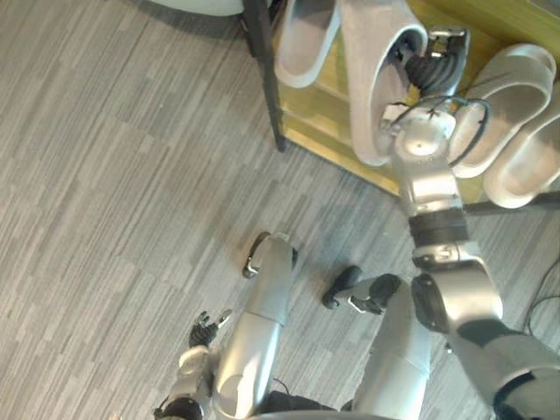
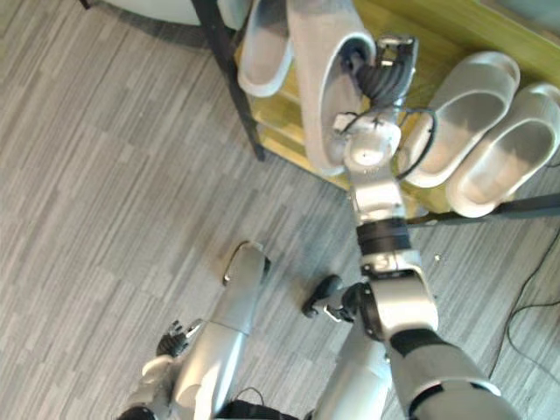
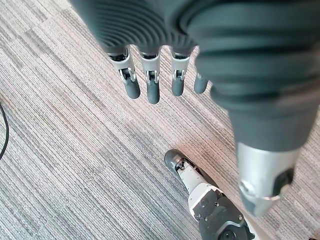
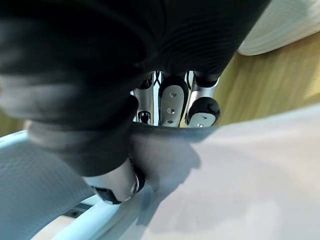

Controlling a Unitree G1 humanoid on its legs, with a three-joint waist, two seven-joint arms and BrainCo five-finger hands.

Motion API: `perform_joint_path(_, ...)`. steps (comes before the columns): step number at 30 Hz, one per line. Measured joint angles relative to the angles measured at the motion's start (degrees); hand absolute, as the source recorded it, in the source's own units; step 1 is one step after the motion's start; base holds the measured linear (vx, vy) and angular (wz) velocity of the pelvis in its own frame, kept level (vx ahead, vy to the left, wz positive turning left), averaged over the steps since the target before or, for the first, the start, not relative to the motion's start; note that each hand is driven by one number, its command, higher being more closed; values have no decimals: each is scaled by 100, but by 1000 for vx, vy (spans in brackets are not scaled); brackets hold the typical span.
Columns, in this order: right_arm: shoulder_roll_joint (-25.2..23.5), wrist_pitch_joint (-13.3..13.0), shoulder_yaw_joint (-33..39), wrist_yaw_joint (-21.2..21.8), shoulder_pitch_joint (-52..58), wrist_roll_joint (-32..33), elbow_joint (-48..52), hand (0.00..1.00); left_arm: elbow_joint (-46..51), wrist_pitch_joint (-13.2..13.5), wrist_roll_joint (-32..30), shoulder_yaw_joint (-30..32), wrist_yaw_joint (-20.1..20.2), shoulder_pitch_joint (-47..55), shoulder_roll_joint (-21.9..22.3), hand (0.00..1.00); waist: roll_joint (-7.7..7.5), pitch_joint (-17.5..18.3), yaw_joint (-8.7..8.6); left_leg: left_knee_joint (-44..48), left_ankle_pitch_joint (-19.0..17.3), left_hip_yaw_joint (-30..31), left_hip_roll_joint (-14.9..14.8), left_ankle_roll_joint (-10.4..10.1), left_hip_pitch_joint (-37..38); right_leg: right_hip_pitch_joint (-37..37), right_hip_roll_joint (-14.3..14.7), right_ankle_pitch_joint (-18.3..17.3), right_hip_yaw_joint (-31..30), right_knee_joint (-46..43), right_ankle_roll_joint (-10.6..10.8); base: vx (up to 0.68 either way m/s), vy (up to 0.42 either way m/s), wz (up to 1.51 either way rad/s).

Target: Organize the slippers on the shoe rack

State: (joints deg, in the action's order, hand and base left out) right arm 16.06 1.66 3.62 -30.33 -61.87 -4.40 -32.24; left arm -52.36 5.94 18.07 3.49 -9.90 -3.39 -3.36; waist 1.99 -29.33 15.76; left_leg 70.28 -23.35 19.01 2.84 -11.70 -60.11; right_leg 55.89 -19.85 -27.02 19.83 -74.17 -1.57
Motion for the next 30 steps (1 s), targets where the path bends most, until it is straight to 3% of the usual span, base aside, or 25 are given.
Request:
perform_joint_path(6, 58, 114, 66, -140, -335, 21, -781, 100, -61, 12, 1, -24, -17, -5, 10, 0, 10, 132, 52, -35, 13, 101, 50, -12, -118, 49, -78, -52, 123, -41, -74, -25, 30, 11)
perform_joint_path(9, 275, 122, 62, -210, -354, 55, -1115, 100, -122, 16, 1, -82, -25, -27, 15, 0, 7, 308, 172, -86, 57, 140, 79, -72, -259, 178, -113, -64, 168, -46, -92, -1, 31, 10)
perform_joint_path(20, 922, 266, 190, -608, -493, 221, -1377, 100, -111, 96, 71, -163, -124, -40, 11, 0, 14, 329, 241, -217, 183, 201, 193, -91, -434, 321, -244, -99, 257, -65, -108, -18, 43, 8)
perform_joint_path(21, 923, 294, 257, -634, -492, 227, -1377, 0, -111, 98, 71, -168, -124, -40, 10, 0, 14, 329, 242, -221, 192, 208, 193, -110, -439, 322, -245, -100, 265, -65, -108, -11, 52, 4)
perform_joint_path(30, 1146, 353, 380, -682, -503, 306, -1377, 0, -102, 100, 73, -170, -124, -42, 13, 0, 22, 332, 254, -228, 207, 193, 180, -130, -533, 445, -242, -94, 242, -62, -114, -13, 60, -1)
